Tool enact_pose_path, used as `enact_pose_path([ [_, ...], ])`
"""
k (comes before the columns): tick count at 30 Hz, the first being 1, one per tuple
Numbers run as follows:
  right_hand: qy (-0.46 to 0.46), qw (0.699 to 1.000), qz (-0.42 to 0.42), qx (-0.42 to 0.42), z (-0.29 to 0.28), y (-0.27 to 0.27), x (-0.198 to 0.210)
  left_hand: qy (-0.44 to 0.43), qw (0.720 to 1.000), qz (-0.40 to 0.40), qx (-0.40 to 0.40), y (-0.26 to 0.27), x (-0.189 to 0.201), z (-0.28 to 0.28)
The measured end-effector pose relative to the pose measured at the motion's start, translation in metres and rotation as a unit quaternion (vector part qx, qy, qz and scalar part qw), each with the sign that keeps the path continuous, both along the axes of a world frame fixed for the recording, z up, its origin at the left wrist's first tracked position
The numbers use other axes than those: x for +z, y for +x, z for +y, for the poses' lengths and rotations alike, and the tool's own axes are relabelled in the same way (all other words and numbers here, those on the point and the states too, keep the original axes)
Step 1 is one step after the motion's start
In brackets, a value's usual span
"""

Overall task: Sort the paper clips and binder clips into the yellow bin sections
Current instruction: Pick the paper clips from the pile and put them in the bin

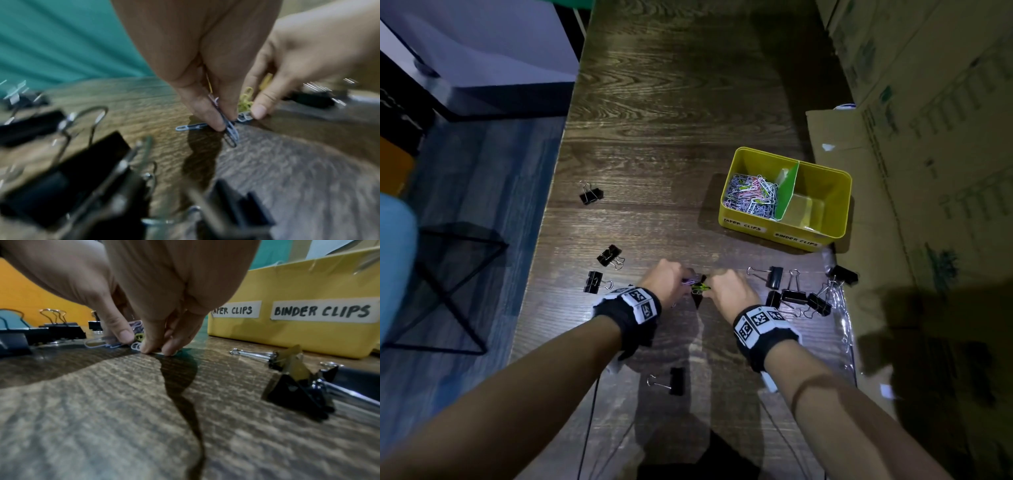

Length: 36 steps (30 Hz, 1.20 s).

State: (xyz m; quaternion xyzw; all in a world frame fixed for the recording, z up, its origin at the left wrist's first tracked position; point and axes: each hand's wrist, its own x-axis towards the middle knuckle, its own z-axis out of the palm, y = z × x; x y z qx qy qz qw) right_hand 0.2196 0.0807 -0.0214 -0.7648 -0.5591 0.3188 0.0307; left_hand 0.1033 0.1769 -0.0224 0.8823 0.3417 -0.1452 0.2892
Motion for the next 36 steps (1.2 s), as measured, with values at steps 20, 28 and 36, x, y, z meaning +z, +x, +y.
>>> enact_pose_path([
  [20, 0.139, 0.91, 0.191, -0.341, -0.011, 0.023, -0.006, -0.438, 0.765, -0.17, 0.44, -0.011, -0.001, 0.039],
  [28, 0.289, 0.769, 0.367, -0.437, -0.026, 0.039, 0.058, -0.466, 0.763, -0.286, 0.345, 0.047, 0.068, 0.078],
  [36, 0.382, 0.755, 0.323, -0.424, -0.009, 0.073, 0.102, -0.32, 0.882, -0.239, 0.252, 0.143, 0.08, 0.075],
])
